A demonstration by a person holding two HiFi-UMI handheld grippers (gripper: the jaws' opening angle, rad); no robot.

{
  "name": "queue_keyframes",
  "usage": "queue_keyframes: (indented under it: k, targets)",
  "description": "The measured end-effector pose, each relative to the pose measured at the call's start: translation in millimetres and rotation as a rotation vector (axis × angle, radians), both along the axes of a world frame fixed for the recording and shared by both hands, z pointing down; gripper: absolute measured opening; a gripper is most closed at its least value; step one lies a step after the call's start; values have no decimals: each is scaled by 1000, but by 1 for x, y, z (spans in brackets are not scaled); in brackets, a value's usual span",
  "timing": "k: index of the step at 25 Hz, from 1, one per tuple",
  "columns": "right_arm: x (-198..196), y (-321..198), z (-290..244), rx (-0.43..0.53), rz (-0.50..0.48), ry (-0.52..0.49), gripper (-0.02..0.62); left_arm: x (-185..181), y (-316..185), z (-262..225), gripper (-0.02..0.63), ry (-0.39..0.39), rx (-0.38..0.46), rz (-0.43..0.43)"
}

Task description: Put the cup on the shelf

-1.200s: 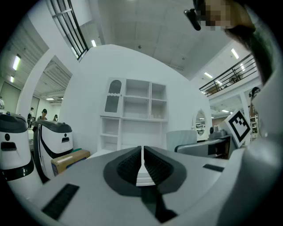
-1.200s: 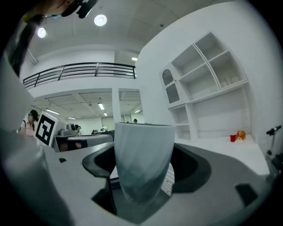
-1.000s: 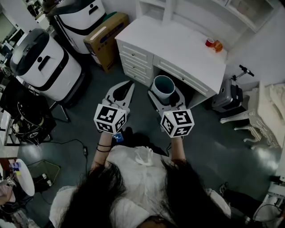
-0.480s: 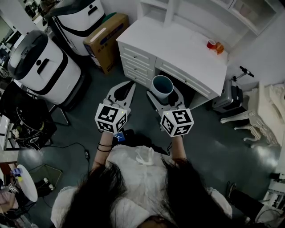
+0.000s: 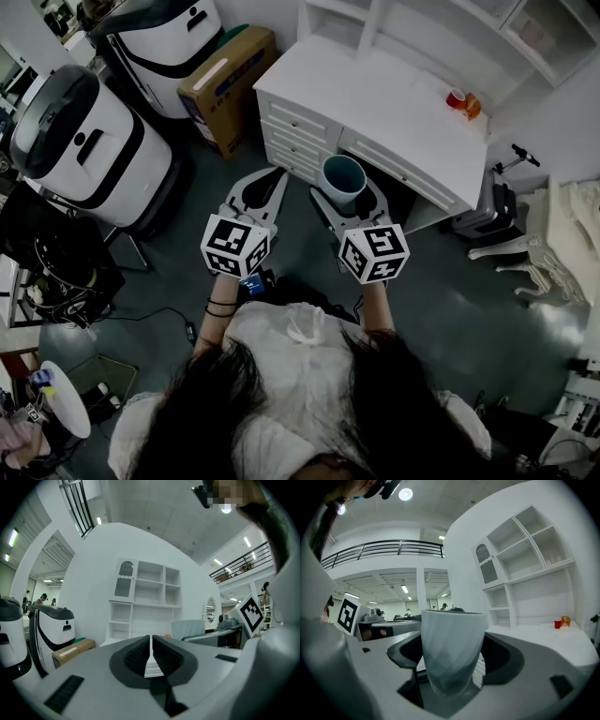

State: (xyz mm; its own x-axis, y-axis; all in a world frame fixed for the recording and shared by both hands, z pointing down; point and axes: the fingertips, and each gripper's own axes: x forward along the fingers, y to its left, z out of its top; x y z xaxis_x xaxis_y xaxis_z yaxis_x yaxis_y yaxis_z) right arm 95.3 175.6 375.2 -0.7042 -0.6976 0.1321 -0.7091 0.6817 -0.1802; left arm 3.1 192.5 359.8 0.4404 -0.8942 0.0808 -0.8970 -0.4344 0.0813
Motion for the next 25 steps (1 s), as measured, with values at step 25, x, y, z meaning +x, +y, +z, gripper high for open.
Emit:
queue_keyframes:
  k: [25]
  targets:
    - [-47,-112,32,-40,3,41,360,-32,-107,27,23,5,-40,57]
